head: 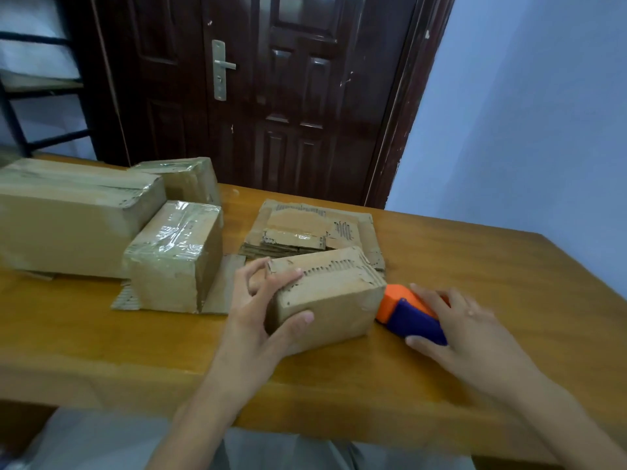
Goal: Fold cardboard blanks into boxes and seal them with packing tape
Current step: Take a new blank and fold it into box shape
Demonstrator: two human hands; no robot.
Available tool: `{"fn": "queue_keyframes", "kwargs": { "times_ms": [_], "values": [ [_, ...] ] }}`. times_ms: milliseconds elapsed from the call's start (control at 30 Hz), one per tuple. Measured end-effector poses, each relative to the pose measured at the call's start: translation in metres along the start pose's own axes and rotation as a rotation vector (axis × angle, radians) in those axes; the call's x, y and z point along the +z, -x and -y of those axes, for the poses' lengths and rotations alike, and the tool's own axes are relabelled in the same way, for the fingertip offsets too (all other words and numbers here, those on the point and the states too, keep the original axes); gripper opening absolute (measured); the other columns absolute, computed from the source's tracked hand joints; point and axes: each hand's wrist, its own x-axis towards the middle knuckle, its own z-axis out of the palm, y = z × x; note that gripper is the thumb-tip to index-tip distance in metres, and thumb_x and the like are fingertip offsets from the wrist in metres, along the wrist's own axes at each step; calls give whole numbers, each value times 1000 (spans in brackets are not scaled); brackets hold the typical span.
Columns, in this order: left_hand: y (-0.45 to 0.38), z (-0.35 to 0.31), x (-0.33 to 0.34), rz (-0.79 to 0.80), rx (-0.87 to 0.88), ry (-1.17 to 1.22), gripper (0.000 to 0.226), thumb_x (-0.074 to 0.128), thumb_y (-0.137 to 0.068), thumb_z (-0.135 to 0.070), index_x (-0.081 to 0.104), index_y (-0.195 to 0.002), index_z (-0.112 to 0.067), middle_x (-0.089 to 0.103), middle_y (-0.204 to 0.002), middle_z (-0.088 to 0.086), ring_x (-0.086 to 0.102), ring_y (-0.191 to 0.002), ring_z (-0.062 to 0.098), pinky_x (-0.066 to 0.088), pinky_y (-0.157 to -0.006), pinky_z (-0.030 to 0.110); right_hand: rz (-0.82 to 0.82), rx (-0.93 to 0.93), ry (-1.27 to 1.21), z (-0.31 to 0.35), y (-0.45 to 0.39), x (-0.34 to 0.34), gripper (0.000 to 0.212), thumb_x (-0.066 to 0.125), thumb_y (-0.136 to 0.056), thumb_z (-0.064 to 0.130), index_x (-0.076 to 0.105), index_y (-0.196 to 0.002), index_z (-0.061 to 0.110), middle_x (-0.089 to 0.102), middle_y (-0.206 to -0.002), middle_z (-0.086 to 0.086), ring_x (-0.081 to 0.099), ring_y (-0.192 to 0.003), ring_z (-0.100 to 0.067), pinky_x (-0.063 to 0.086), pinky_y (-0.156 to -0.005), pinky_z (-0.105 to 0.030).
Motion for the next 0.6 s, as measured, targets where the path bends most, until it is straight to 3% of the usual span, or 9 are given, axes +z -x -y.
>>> {"fn": "queue_keyframes", "kwargs": {
  "times_ms": [100, 200, 300, 367, 467, 533, 600],
  "values": [
    [3, -7, 9, 15, 76, -17, 47, 53, -95, -73, 55, -136, -50, 28, -152, -12, 40, -140, 2, 60, -97, 34, -99, -1, -85, -6, -6, 12, 80, 36, -86, 84, 17, -157, 53, 47, -139, 16, 47, -118, -8, 54, -89, -29],
    [-17, -38, -13, 64, 176, -105, 45, 54, -95, -69, 58, -132, -44, 32, -147, -5, 44, -135, 18, 61, -95, 39, -128, 5, -149, -7, -7, 16, 76, 46, -88, 79, 26, -155, 51, 48, -136, 14, 47, -117, -10, 52, -89, -31],
    [-59, -93, -60, 110, 401, -277, 46, 64, -86, -63, 69, -121, -34, 38, -129, 2, 45, -121, 19, 48, -101, 27, -128, 14, -192, -7, -4, 18, 75, 50, -87, 76, 28, -154, 52, 50, -135, 11, 47, -118, -14, 53, -90, -35],
    [-91, -135, -85, 290, 485, -478, 35, 62, -81, -68, 68, -107, -45, 38, -121, -2, 43, -112, 16, 45, -92, 27, -112, 25, -207, -6, -4, 18, 76, 52, -87, 76, 27, -155, 52, 50, -135, 10, 48, -118, -15, 53, -89, -36],
    [-120, -163, -77, 697, 434, -839, 22, 60, -81, -73, 58, -89, -53, 39, -116, -12, 42, -107, 9, 46, -84, 30, -82, 19, -198, -7, -7, 14, 77, 56, -88, 75, 27, -156, 53, 48, -137, 11, 47, -116, -12, 52, -89, -32],
    [-117, -154, -50, 945, 340, -860, 20, 69, -84, -65, 58, -88, -50, 42, -115, -14, 47, -104, 10, 48, -83, 30, -32, 27, -210, -12, -12, 7, 76, 57, -89, 75, 27, -156, 55, 49, -136, 11, 48, -115, -10, 52, -88, -29],
    [-109, -134, -28, 1034, 300, -757, 21, 75, -85, -57, 65, -97, -43, 45, -116, -11, 50, -103, 13, 50, -86, 36, 42, 21, -267, -19, -15, -3, 75, 61, -88, 73, 32, -154, 56, 52, -134, 13, 52, -112, -7, 53, -88, -26]
  ]
}}
